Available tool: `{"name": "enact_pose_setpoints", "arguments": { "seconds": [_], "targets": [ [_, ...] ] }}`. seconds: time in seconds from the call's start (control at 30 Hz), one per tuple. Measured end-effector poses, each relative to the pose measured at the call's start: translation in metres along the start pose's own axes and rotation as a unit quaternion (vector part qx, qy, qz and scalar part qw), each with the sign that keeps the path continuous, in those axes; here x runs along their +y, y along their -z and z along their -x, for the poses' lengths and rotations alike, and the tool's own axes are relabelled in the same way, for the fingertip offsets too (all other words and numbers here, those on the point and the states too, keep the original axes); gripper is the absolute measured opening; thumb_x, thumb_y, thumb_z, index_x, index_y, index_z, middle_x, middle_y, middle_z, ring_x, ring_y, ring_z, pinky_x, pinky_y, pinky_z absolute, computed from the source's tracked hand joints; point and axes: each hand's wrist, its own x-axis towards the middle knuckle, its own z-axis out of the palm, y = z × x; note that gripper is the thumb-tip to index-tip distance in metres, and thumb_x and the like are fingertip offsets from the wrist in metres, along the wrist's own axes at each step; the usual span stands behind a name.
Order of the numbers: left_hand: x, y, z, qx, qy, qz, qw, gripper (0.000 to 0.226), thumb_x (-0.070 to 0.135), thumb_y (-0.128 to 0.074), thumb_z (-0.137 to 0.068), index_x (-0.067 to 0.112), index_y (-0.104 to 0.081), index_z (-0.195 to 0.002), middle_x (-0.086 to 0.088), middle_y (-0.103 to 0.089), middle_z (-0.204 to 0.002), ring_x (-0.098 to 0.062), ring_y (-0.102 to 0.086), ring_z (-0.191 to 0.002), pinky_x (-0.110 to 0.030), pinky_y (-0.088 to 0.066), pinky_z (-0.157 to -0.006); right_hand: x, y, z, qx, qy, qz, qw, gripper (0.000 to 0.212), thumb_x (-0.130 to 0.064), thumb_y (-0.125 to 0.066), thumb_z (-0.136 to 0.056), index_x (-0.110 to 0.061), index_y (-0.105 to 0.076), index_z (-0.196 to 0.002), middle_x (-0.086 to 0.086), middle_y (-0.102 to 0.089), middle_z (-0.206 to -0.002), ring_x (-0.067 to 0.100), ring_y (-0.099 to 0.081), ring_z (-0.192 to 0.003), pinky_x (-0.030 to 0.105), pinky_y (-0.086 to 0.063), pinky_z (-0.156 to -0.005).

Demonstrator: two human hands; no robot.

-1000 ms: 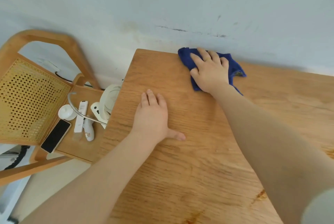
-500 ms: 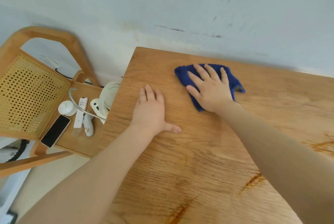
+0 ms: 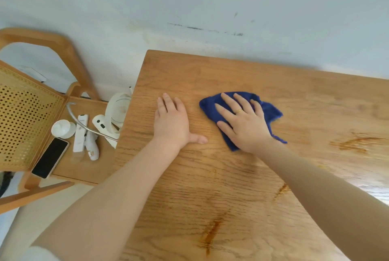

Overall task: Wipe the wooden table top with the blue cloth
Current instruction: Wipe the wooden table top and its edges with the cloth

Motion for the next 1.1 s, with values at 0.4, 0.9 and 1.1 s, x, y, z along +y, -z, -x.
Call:
{"name": "enact_pose_setpoints", "arguments": {
  "seconds": [0.4,0.9,1.1],
  "targets": [
    [-0.007,-0.010,-0.003,0.032,-0.040,-0.046,0.998,0.137,0.085,-0.050,-0.055,0.001,0.008,-0.147,-0.028,0.009,-0.153,-0.041,0.004,-0.143,-0.045,-0.007,-0.116,0.043,0.006,-0.079,0.082,-0.245,-0.036,0.965,0.048,-0.046,-0.027,-0.097,-0.030,-0.029,-0.142,-0.001,-0.018,-0.155,0.024,-0.010,-0.142,0.052,-0.012,-0.110],
    [0.007,-0.002,0.010,-0.029,-0.022,-0.031,0.999,0.122,0.075,-0.053,-0.070,0.006,0.013,-0.148,-0.022,0.017,-0.154,-0.033,0.010,-0.144,-0.041,-0.003,-0.116,0.093,0.012,-0.077,0.064,-0.177,0.002,0.982,0.047,-0.047,-0.023,-0.097,-0.033,-0.027,-0.142,0.000,-0.020,-0.154,0.024,-0.013,-0.142,0.050,-0.015,-0.109],
    [0.024,0.006,0.012,-0.070,-0.027,-0.043,0.996,0.103,0.060,-0.050,-0.085,0.008,0.012,-0.148,-0.014,0.022,-0.154,-0.031,0.016,-0.143,-0.043,0.003,-0.117,0.079,0.008,-0.047,0.043,-0.120,0.006,0.992,0.049,-0.048,-0.023,-0.097,-0.033,-0.027,-0.143,-0.001,-0.014,-0.156,0.025,-0.011,-0.142,0.049,-0.014,-0.109]
  ]
}}
